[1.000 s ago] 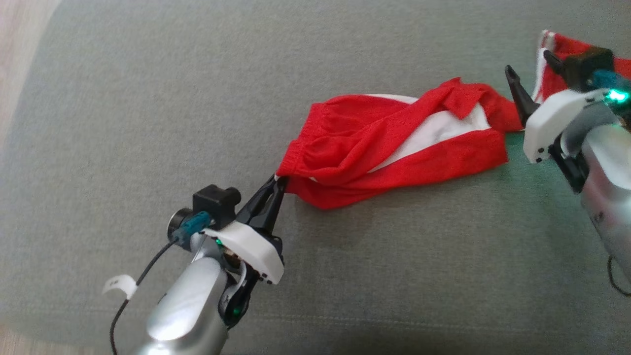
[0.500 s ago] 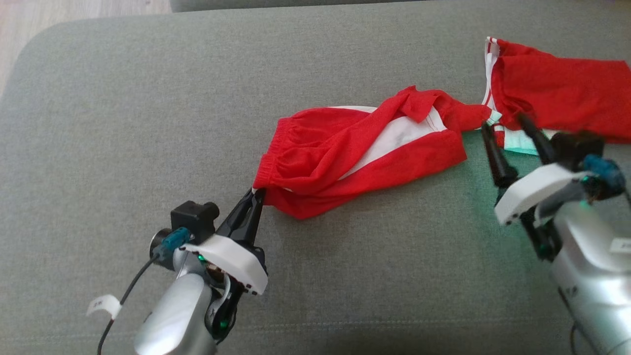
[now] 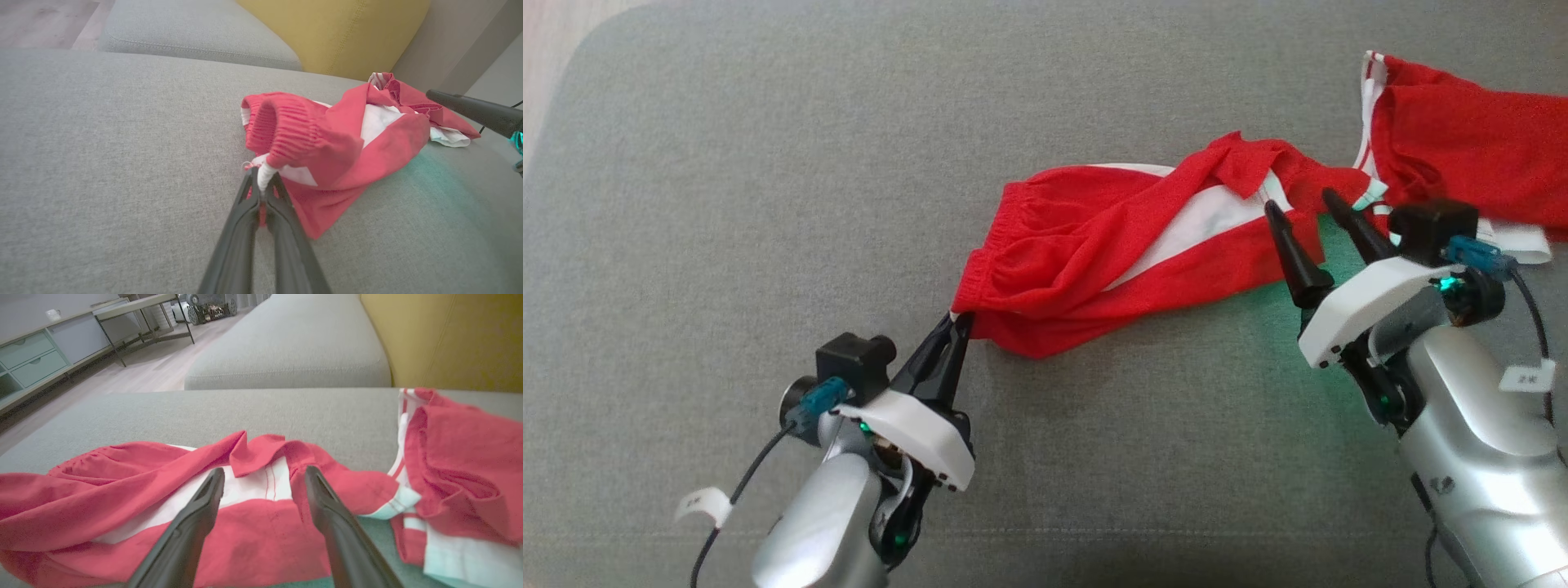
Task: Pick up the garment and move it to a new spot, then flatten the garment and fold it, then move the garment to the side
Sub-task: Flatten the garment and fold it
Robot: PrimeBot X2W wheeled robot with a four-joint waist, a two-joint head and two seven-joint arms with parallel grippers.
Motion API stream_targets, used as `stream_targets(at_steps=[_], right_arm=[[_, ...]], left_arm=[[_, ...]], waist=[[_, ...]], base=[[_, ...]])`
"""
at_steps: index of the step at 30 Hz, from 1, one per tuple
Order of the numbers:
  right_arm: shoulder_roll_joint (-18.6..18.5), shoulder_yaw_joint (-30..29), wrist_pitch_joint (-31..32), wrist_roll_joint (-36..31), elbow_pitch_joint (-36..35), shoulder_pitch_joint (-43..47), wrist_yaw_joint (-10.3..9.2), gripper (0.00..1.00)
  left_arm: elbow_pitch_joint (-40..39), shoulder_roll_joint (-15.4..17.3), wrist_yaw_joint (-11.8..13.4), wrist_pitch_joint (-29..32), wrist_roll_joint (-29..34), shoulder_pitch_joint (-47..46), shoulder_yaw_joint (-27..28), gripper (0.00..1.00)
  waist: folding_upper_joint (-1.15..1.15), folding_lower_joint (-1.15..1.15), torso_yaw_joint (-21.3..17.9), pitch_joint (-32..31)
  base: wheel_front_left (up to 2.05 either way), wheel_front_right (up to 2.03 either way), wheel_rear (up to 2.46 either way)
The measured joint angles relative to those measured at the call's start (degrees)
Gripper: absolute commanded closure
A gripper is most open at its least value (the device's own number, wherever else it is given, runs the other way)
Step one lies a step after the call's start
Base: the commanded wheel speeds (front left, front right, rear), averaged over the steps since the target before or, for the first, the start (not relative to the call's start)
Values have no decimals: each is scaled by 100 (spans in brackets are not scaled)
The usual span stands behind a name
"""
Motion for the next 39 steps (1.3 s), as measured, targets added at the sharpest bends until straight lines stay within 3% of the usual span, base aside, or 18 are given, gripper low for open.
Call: stream_targets(at_steps=[10,23,39], right_arm=[[-113,41,898,772,105,-40,0,0],[-194,289,1055,1473,46,-174,0,0],[-386,592,981,1774,387,-638,0,0]], left_arm=[[-5,-12,0,0,-4,-126,-163,100],[-7,-14,0,0,-12,-163,-196,100],[-4,-20,0,0,-20,-271,-286,100]], waist=[[0,0,201,195],[0,0,272,291],[0,0,381,381]], base=[[0,0,0],[0,0,0],[0,0,0]])
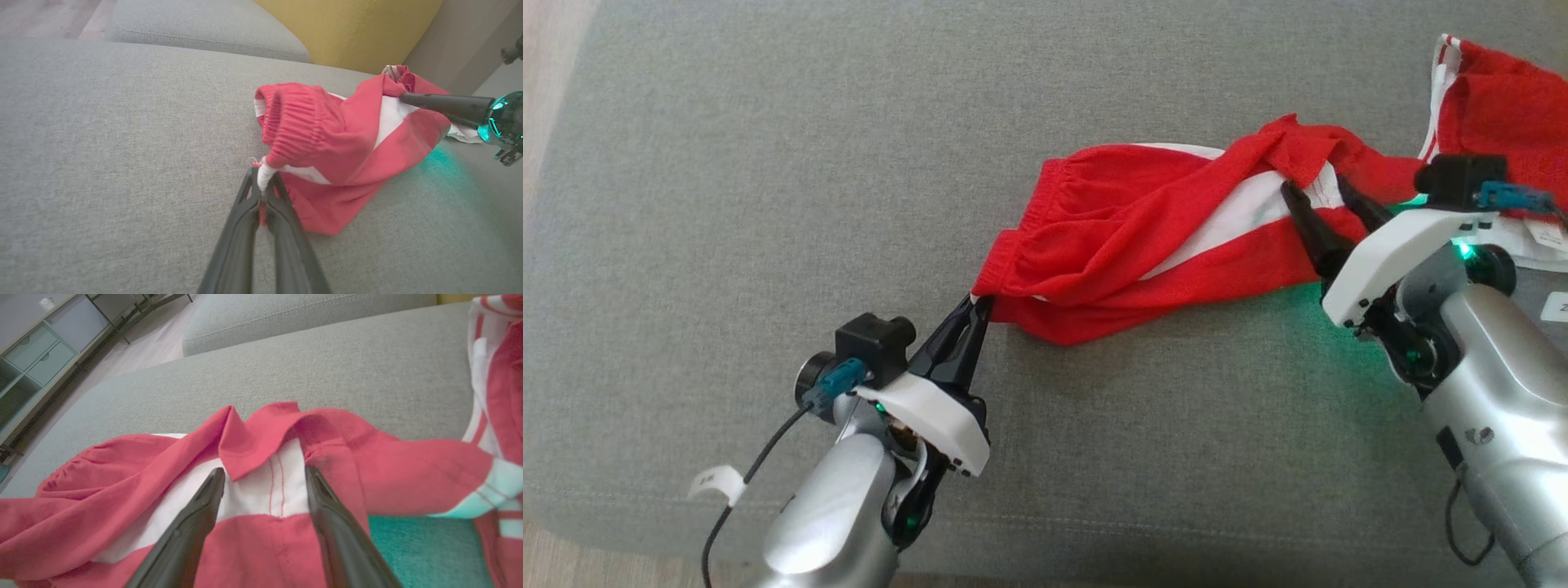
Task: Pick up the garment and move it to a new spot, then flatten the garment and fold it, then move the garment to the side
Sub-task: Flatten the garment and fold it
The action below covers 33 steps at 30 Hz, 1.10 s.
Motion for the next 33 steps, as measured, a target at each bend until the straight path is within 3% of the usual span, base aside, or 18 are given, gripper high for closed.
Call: stream_targets(at_steps=[1,2,4,5,14,22,28,33], right_arm=[[-1,33,21,38,25,0,0,14],[-5,64,24,63,43,0,0,51],[-25,134,52,115,68,-1,0,76],[-36,175,70,129,75,-1,0,100],[-185,488,-159,136,41,-1,0,100],[-603,676,-946,-199,-545,29,0,100],[-909,420,-1660,-538,-1280,300,0,100],[-917,-229,-2004,-1099,-1728,322,0,100]], left_arm=[[0,-1,0,0,0,0,-1,100],[0,-1,0,0,0,0,-1,100],[3,-3,0,0,0,0,-1,100],[4,-3,0,0,0,0,0,100],[45,-5,0,0,0,1,1,100],[47,-4,0,0,-165,68,133,100],[-565,48,0,0,-723,107,216,100],[-1199,258,0,253,-1184,-94,270,100]], waist=[[0,0,9,-3],[0,0,15,-4],[0,0,22,-12],[0,0,22,-20],[0,0,-30,-153],[0,0,-138,-457],[0,0,-294,-796],[0,0,-396,-1110]], base=[[0,0,0],[0,0,0],[0,0,0],[0,0,0],[0,0,0],[0,0,0],[0,0,0],[0,0,0]])
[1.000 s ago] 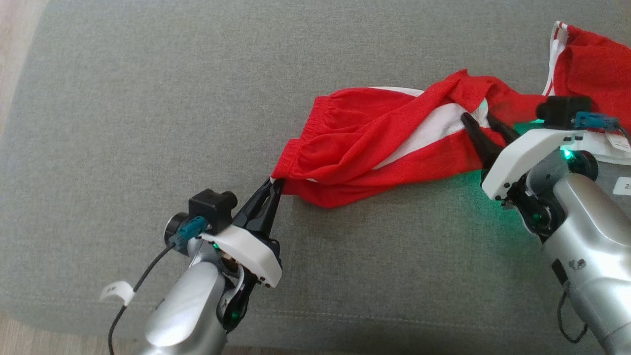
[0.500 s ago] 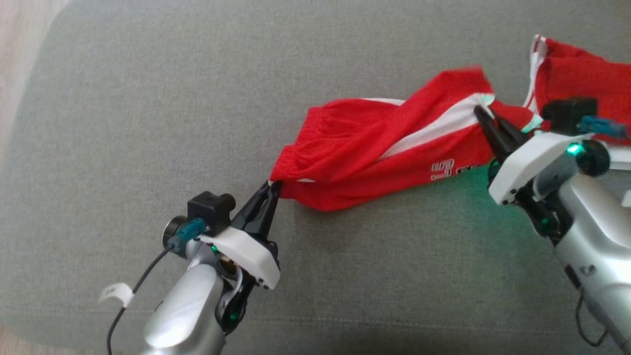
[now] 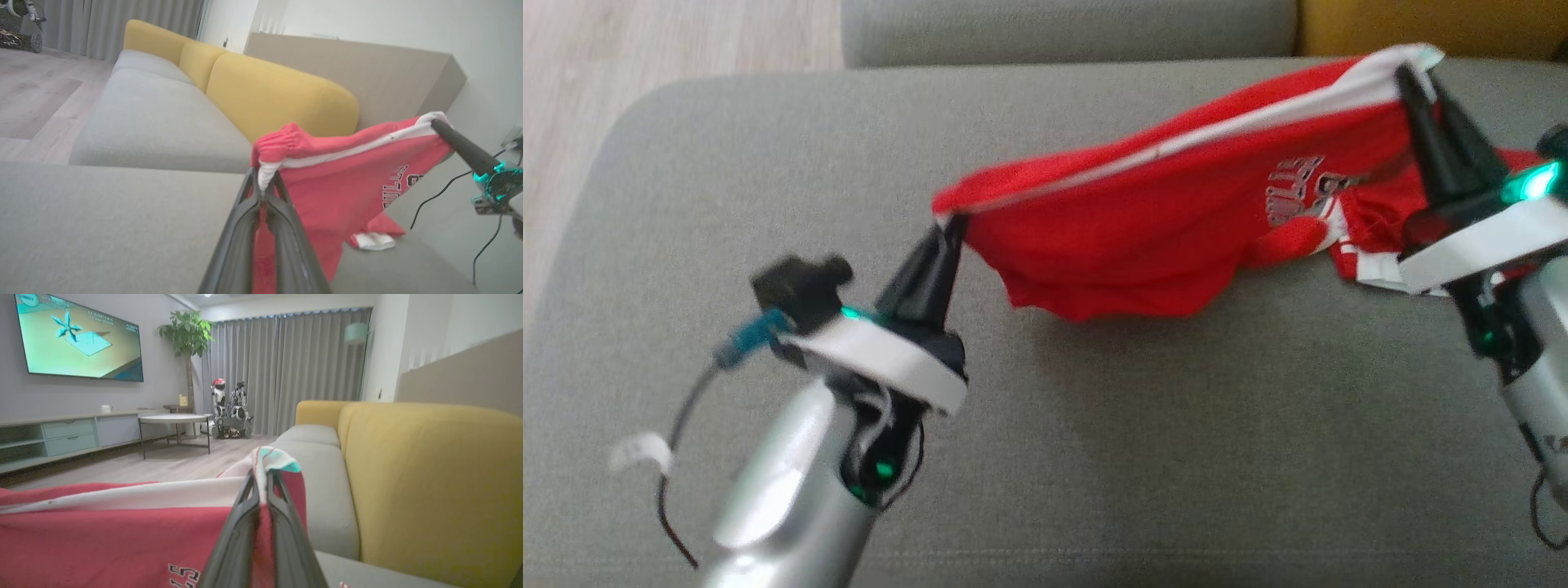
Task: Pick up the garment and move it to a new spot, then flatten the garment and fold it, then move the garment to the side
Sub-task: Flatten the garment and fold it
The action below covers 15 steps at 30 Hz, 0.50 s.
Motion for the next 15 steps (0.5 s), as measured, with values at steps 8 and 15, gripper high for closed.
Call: stream_targets(at_steps=[8,15], right_arm=[[108,-913,-100,-971,-1088,136,0,100],[245,-1556,437,-1441,-2130,608,0,100]], left_arm=[[-1481,76,310,925,-832,-290,520,100],[-2685,47,888,1691,-1418,-332,750,100]], waist=[[0,0,-132,-535],[0,0,-146,-612]], base=[[0,0,0],[0,0,0]])
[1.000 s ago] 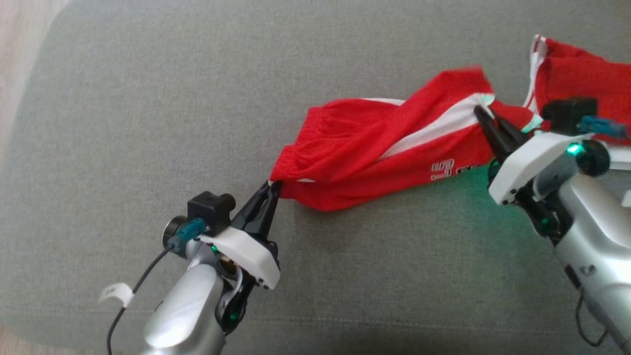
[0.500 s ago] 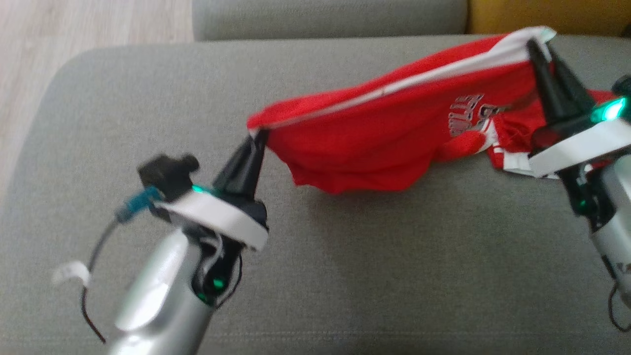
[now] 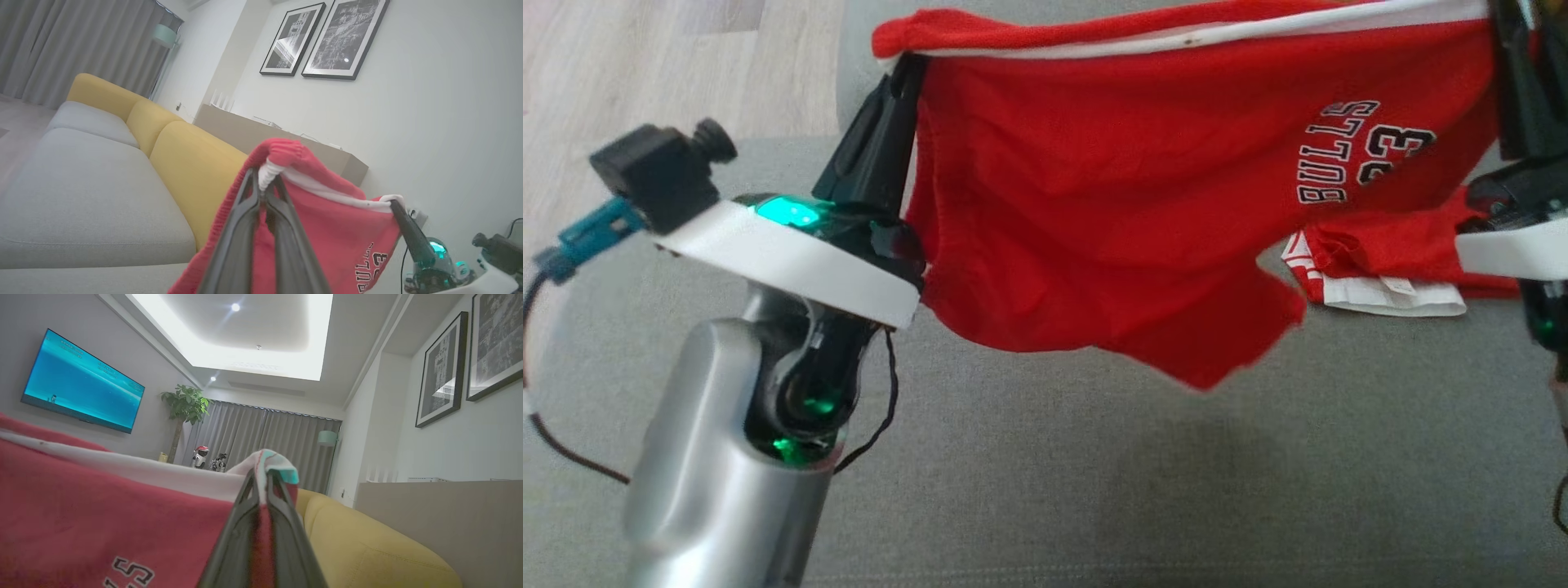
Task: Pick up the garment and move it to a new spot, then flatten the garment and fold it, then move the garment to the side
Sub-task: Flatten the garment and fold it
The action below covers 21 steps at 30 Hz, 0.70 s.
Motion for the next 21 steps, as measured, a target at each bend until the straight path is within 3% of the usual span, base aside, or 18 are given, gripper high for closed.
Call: stream_targets(at_steps=[5,10,16,21], right_arm=[[73,-204,534,-215,-397,83,0,100],[208,116,984,-227,-102,-844,0,100],[489,517,1155,-218,1327,-3415,0,100],[905,501,547,-700,2654,-5099,1,100]], left_arm=[[-243,154,174,409,-57,-56,81,100],[517,345,163,850,-147,-1106,242,100],[2137,666,-191,782,183,-3412,511,100],[3408,690,-545,74,573,-4920,561,100]], waist=[[0,0,29,155],[0,0,30,591],[0,0,-2,1460],[0,1,-28,2244]], base=[[0,0,0],[0,0,0],[0,0,0],[0,0,0]])
